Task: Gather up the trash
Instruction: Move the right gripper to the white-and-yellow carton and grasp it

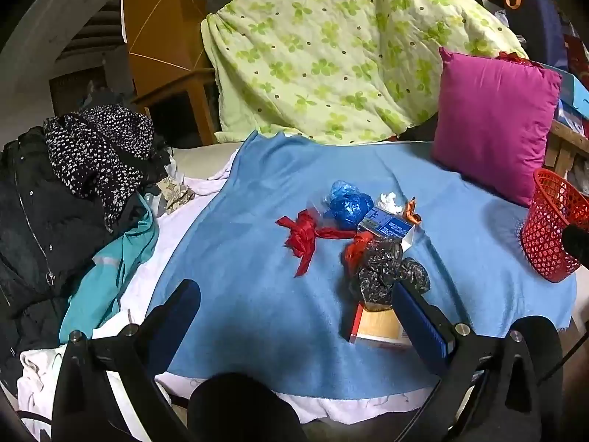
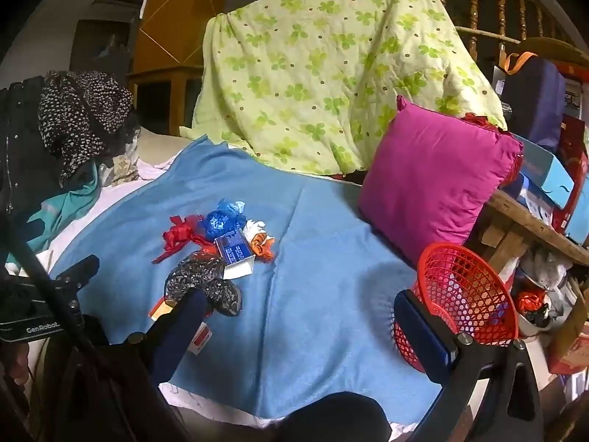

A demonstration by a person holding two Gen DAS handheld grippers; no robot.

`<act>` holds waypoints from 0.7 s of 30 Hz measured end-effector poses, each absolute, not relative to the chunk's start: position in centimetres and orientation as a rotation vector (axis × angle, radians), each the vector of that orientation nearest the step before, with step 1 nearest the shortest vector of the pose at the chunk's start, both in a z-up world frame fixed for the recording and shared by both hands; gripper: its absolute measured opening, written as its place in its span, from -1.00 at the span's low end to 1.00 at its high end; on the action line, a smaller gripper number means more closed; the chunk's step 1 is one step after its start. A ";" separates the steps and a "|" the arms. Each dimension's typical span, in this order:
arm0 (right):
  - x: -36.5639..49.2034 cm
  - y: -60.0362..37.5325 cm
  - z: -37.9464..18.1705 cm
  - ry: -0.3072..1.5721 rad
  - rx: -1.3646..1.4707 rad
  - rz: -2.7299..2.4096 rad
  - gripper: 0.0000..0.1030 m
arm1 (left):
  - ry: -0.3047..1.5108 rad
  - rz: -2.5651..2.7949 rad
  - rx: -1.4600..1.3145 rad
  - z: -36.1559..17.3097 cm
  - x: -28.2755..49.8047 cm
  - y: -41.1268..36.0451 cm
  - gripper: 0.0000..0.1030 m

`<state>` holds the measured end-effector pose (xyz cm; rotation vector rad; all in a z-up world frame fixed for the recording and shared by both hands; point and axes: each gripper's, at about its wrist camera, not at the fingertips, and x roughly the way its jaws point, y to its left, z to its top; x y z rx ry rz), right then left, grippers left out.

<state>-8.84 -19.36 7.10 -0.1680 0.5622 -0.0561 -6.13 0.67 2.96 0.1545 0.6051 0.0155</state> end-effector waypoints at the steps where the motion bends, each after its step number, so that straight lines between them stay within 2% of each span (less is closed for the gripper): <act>1: -8.8 -19.3 7.2 0.563 -0.168 -0.055 1.00 | 0.607 0.017 0.153 2.9 -6.1 0.7 1.00; 21: -7.7 -16.7 6.5 0.589 -0.241 -0.045 1.00 | 0.634 0.027 0.116 2.5 -5.0 3.5 1.00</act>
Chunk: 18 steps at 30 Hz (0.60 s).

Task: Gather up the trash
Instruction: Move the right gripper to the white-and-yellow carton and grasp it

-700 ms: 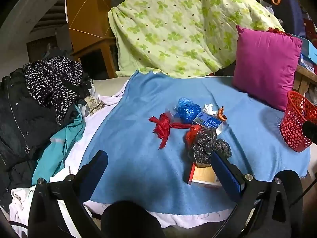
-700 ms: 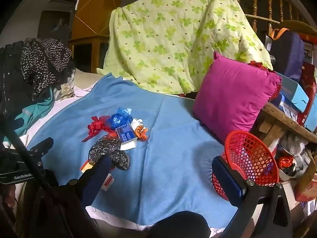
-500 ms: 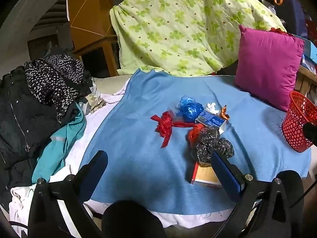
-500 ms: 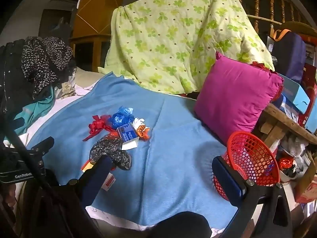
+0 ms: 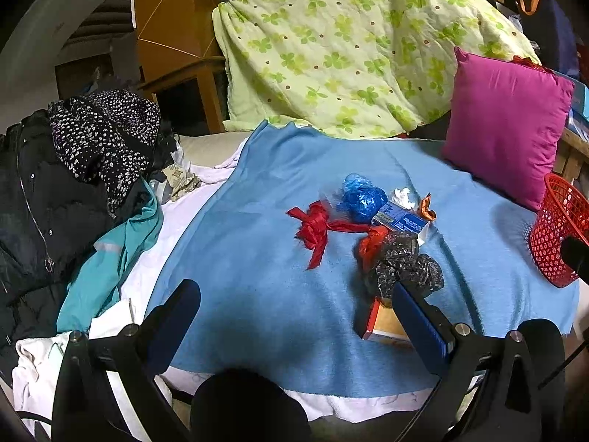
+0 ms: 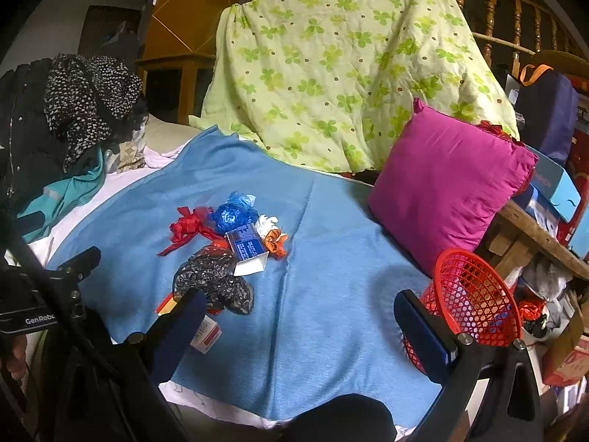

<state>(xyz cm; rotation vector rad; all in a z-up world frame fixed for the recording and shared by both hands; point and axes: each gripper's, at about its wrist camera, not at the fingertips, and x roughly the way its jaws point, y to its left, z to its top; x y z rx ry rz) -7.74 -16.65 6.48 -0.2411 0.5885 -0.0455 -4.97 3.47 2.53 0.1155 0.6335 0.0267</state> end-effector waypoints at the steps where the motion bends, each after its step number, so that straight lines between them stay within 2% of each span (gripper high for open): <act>1: -7.7 -16.6 6.5 0.596 -0.242 -0.045 1.00 | 0.634 0.027 0.114 2.5 -5.0 3.5 1.00; 11: -7.3 -16.1 6.0 0.593 -0.218 0.017 1.00 | 0.662 0.046 0.099 0.9 -4.1 5.2 1.00; 18: -5.7 -14.2 1.2 0.612 -0.232 0.293 1.00 | 0.740 0.114 0.047 -1.9 -2.4 8.8 1.00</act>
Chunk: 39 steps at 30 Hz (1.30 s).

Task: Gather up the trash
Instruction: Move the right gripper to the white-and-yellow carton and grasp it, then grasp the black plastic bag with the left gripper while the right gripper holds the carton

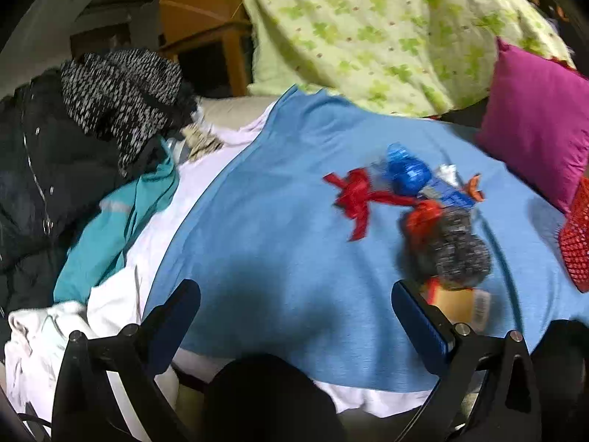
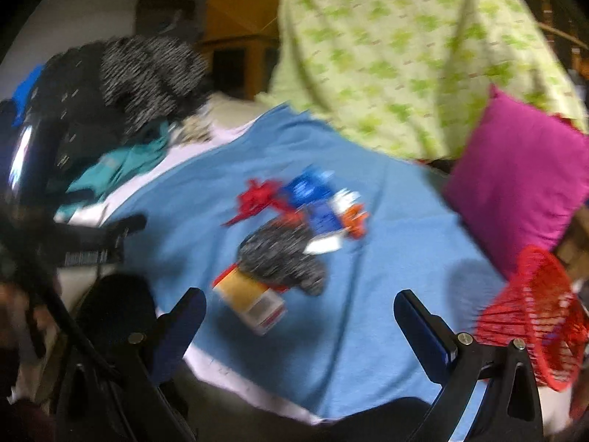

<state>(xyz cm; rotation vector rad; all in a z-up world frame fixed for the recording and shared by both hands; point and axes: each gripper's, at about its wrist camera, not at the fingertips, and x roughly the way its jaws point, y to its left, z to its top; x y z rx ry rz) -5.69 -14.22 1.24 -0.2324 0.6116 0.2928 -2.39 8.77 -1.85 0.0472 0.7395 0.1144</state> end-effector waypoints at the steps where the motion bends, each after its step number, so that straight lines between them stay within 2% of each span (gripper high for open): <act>1: -5.7 -14.0 0.7 0.642 -0.217 0.326 1.00 | 0.748 0.121 0.041 -2.2 -2.2 9.2 1.00; 2: -5.4 -13.5 -0.2 0.663 -0.220 0.353 0.99 | 0.758 0.126 0.034 -2.5 -1.9 9.7 1.00; 6: -3.0 -12.2 -4.4 0.770 -0.223 0.436 0.61 | 0.787 0.144 0.011 -3.6 -1.2 11.0 1.00; 9: -1.0 -12.1 -7.2 0.840 -0.229 0.447 0.48 | 0.807 0.148 -0.004 -4.3 -0.6 11.8 1.00; 11: 0.1 -11.9 -8.7 0.857 -0.244 0.456 0.40 | 0.815 0.146 -0.013 -4.5 -0.4 12.1 1.00; 16: 2.1 -11.6 -10.6 0.869 -0.248 0.512 0.40 | 0.820 0.134 -0.014 -4.6 0.4 11.9 1.00; 19: 2.3 -10.8 -10.8 0.881 -0.258 0.549 0.22 | 0.820 0.109 -0.017 -4.3 0.8 11.3 1.00; 29: 0.7 -12.7 -10.4 0.889 -0.188 0.547 0.19 | 0.814 -0.075 0.055 -3.0 3.4 5.1 1.00; 37: -1.9 -17.6 -10.0 0.909 -0.157 0.446 0.19 | 0.858 -0.240 0.092 -5.1 6.5 -1.8 1.00; 39: -2.1 -19.2 -9.6 0.907 -0.138 0.401 0.19 | 0.871 -0.268 0.090 -5.6 7.3 -2.7 0.93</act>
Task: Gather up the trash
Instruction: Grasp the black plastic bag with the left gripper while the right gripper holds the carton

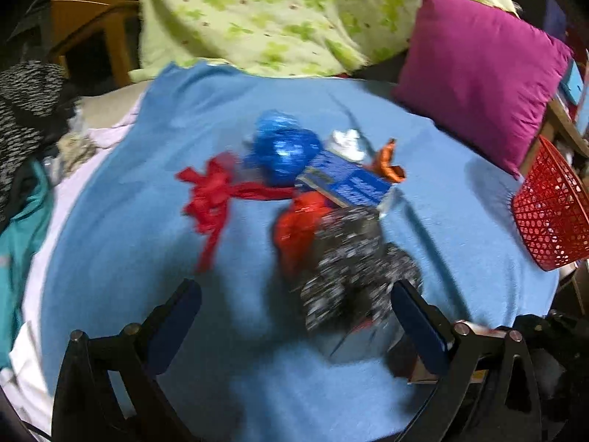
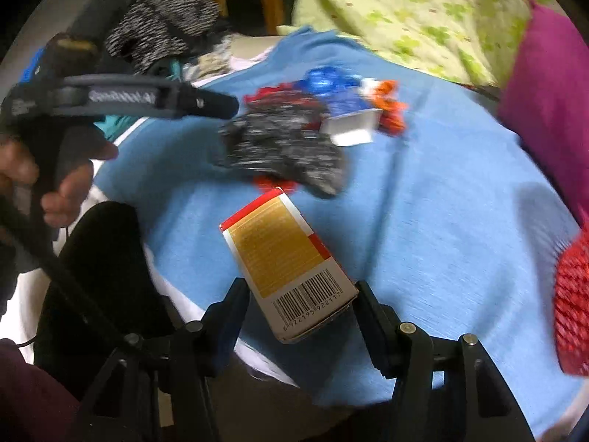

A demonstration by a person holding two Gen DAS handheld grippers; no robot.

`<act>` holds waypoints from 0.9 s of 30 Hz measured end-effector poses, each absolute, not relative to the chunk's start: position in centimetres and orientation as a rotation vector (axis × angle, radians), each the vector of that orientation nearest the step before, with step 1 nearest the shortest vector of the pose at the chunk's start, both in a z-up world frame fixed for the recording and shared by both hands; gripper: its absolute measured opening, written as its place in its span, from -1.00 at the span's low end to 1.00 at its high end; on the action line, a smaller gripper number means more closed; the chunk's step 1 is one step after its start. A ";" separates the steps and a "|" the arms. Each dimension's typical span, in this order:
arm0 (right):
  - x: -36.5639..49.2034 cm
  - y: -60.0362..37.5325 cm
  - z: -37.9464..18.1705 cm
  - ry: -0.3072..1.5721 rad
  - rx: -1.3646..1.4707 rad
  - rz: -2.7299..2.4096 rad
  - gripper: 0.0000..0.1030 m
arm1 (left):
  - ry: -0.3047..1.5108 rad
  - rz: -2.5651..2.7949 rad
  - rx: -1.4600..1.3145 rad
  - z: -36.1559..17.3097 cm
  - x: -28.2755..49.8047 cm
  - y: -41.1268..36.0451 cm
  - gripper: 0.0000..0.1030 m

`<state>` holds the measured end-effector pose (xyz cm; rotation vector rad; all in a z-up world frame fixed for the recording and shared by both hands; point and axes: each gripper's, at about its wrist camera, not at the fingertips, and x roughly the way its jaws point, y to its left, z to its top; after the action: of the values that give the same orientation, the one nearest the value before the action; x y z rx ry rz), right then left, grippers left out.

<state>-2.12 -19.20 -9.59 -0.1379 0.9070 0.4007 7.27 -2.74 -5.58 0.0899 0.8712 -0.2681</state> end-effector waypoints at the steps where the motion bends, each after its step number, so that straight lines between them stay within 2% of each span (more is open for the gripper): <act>1: -2.1 -19.9 -9.3 0.904 -0.123 0.384 0.19 | 0.881 -0.281 0.088 -5.8 7.6 -3.2 0.77; 2: -2.2 -20.7 -9.0 0.898 -0.109 0.361 0.19 | 0.893 -0.303 0.085 -6.1 8.0 -3.7 0.59; 3: -2.1 -21.6 -8.6 0.887 -0.097 0.327 0.19 | 0.906 -0.333 0.083 -6.4 8.2 -4.2 0.49; 5: -1.9 -23.2 -7.9 0.867 -0.066 0.280 0.19 | 0.932 -0.376 0.079 -6.9 8.7 -4.9 0.03; 9: -1.4 -26.1 -6.3 0.822 0.042 0.211 0.19 | 0.947 -0.424 0.072 -7.5 8.5 -5.9 -0.24; 14: -1.7 -27.3 -4.9 0.773 0.110 0.179 0.19 | 0.905 -0.456 0.051 -6.0 7.5 -5.8 -0.91; 27: -3.9 -28.6 -1.2 0.637 0.199 0.152 0.19 | 0.754 -0.498 0.118 -0.5 5.1 -7.9 -0.97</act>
<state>-3.92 -28.64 -1.20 0.1995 0.6367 0.1522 5.06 -7.94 -0.53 0.1182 0.7545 -0.4982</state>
